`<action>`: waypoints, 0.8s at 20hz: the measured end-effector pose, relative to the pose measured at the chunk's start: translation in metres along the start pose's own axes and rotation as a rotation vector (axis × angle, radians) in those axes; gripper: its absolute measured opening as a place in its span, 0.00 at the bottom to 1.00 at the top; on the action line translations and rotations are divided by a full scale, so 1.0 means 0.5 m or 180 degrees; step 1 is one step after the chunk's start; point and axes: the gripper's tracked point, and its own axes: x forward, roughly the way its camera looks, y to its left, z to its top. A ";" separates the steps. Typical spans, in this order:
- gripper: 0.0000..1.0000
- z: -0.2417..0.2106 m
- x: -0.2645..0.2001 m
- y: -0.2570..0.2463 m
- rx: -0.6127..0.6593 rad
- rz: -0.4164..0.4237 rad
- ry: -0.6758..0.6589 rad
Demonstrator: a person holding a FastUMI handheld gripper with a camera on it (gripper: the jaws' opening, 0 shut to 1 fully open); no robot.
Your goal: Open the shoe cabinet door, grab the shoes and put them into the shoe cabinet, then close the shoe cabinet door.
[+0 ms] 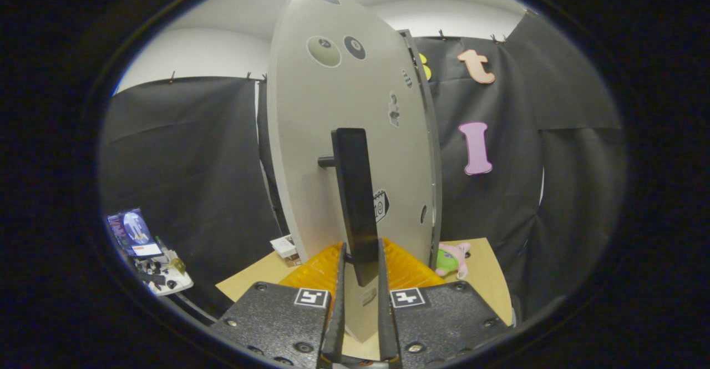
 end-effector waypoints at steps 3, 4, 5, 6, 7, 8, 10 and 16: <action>0.27 0.009 -0.035 -0.044 -0.0180 -0.0224 -0.0078; 0.26 0.019 -0.045 -0.062 -0.0289 -0.0331 -0.0148; 0.26 0.023 -0.057 -0.087 -0.0408 -0.0515 -0.0179; 0.26 0.022 -0.071 -0.115 -0.0470 -0.0707 -0.0202; 0.26 0.023 -0.084 -0.138 -0.0521 -0.0884 -0.0229; 0.24 0.024 -0.100 -0.161 -0.0586 -0.1077 -0.0284; 0.21 0.041 -0.123 -0.191 -0.0685 -0.1250 -0.0413; 0.30 -0.006 -0.161 -0.137 -0.0432 -0.1161 -0.0478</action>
